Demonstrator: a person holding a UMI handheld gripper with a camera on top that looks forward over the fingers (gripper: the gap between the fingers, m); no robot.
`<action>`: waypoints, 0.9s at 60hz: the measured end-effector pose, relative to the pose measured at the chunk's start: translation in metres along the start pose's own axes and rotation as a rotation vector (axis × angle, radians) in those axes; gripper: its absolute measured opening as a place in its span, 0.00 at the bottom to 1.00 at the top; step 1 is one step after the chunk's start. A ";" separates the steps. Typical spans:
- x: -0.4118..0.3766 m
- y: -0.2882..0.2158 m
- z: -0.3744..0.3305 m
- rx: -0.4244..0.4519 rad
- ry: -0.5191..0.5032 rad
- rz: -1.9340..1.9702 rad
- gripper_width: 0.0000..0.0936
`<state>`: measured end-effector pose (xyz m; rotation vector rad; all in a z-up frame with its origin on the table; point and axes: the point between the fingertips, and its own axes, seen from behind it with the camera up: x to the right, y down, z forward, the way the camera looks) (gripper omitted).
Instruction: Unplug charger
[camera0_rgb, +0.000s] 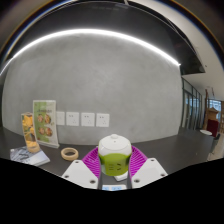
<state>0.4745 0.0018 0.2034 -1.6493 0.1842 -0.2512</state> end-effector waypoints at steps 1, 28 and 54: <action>0.007 0.006 0.006 -0.014 0.004 -0.003 0.34; 0.069 0.148 0.149 -0.398 -0.112 -0.092 0.46; 0.062 0.152 0.212 -0.381 -0.131 -0.025 0.65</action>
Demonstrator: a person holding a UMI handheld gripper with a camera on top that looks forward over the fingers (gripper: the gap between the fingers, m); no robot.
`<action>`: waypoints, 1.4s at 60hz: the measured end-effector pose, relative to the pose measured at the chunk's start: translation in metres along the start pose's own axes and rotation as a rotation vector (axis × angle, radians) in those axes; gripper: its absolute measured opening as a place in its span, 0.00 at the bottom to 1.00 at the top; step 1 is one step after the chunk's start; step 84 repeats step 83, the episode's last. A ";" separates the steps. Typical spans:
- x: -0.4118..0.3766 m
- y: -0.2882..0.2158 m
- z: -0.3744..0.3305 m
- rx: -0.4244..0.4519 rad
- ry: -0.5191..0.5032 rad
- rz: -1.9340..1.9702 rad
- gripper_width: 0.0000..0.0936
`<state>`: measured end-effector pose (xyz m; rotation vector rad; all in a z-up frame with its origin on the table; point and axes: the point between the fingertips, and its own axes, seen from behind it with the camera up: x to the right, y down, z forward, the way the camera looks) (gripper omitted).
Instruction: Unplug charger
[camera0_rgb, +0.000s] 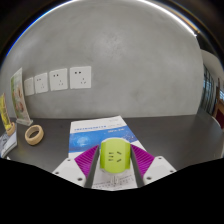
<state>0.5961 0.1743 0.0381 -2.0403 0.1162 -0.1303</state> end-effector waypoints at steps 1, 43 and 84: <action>0.000 -0.001 -0.002 0.002 0.001 0.009 0.71; -0.100 0.064 -0.298 0.047 0.089 0.056 0.83; -0.006 0.166 -0.446 0.087 -0.118 -0.044 0.83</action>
